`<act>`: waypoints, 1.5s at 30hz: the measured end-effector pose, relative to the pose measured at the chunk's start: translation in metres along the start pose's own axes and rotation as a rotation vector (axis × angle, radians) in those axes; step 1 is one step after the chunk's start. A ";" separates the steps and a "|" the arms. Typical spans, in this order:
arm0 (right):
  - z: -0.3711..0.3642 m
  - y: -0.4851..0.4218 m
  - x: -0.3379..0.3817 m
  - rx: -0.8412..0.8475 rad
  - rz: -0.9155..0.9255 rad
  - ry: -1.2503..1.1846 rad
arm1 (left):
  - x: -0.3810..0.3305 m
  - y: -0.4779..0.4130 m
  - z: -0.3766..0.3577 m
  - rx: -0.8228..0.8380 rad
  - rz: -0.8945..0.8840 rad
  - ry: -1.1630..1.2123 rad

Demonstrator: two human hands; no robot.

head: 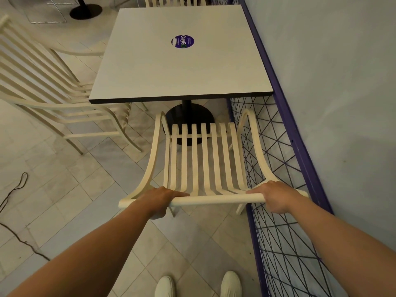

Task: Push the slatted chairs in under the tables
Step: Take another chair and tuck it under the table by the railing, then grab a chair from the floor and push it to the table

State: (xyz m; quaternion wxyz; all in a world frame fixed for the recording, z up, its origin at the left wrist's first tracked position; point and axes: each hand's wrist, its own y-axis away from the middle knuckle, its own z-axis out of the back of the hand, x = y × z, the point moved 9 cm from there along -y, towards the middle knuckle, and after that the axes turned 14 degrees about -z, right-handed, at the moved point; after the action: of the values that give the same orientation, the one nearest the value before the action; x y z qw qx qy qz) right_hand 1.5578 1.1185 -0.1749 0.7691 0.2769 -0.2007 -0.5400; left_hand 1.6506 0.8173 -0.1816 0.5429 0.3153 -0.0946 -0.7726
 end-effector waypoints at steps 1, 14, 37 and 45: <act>0.000 0.000 0.000 -0.001 -0.001 0.002 | 0.000 0.000 0.000 -0.002 0.001 0.003; 0.000 0.004 -0.005 0.028 -0.056 0.015 | 0.000 0.002 0.000 -0.038 0.064 -0.041; 0.086 0.068 0.325 0.046 0.207 0.016 | 0.097 0.219 0.048 -0.157 0.307 0.079; 0.093 0.053 0.450 0.047 0.314 0.051 | 0.171 0.284 0.039 -0.158 0.372 0.278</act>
State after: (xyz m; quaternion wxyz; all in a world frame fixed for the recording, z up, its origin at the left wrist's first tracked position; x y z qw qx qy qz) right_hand 1.6910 0.6894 -0.0654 0.8422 0.2735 -0.2344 -0.4013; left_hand 1.8127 0.5447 -0.0774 0.7066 0.3522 -0.0144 -0.6136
